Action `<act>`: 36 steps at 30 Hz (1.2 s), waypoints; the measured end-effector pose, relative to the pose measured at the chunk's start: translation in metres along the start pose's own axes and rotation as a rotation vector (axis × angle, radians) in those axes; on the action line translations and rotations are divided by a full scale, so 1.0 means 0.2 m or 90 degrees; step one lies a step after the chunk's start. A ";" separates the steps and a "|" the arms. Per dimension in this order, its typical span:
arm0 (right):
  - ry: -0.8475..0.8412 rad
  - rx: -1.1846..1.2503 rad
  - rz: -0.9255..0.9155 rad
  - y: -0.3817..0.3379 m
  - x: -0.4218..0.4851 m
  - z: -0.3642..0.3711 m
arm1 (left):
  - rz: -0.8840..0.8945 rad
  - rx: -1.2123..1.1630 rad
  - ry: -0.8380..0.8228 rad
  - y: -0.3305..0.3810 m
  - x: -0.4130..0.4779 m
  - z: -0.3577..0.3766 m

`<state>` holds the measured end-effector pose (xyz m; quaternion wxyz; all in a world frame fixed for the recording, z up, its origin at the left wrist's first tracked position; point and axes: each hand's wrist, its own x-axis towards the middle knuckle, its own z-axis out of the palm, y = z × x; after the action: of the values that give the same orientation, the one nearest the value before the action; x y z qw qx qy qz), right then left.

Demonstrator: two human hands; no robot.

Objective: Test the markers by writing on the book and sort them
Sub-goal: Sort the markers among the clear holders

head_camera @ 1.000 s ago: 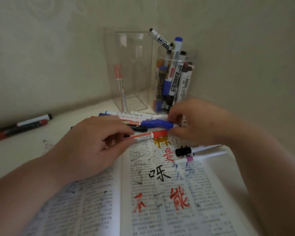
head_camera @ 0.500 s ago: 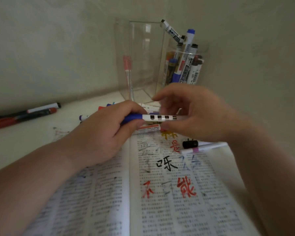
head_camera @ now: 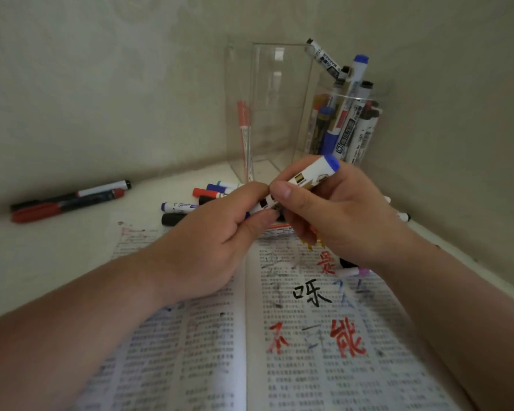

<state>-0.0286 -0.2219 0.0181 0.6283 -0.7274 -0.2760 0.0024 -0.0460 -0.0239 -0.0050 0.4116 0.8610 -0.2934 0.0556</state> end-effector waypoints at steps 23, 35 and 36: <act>0.117 0.105 0.086 -0.20 -0.07 -0.24 | -0.027 -0.111 0.018 0.03 0.00 -0.03; 0.119 -0.013 0.202 -0.08 -0.66 -0.30 | 0.004 0.091 -0.260 0.41 0.18 0.16; 0.130 -0.017 0.194 -0.08 -0.68 -0.29 | -0.002 0.061 -0.266 0.41 0.18 0.19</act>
<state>-0.1294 -0.3287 -0.0023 0.6356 -0.7656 -0.0975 0.0197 -0.0673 -0.1093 0.0379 0.3003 0.8730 -0.3680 -0.1106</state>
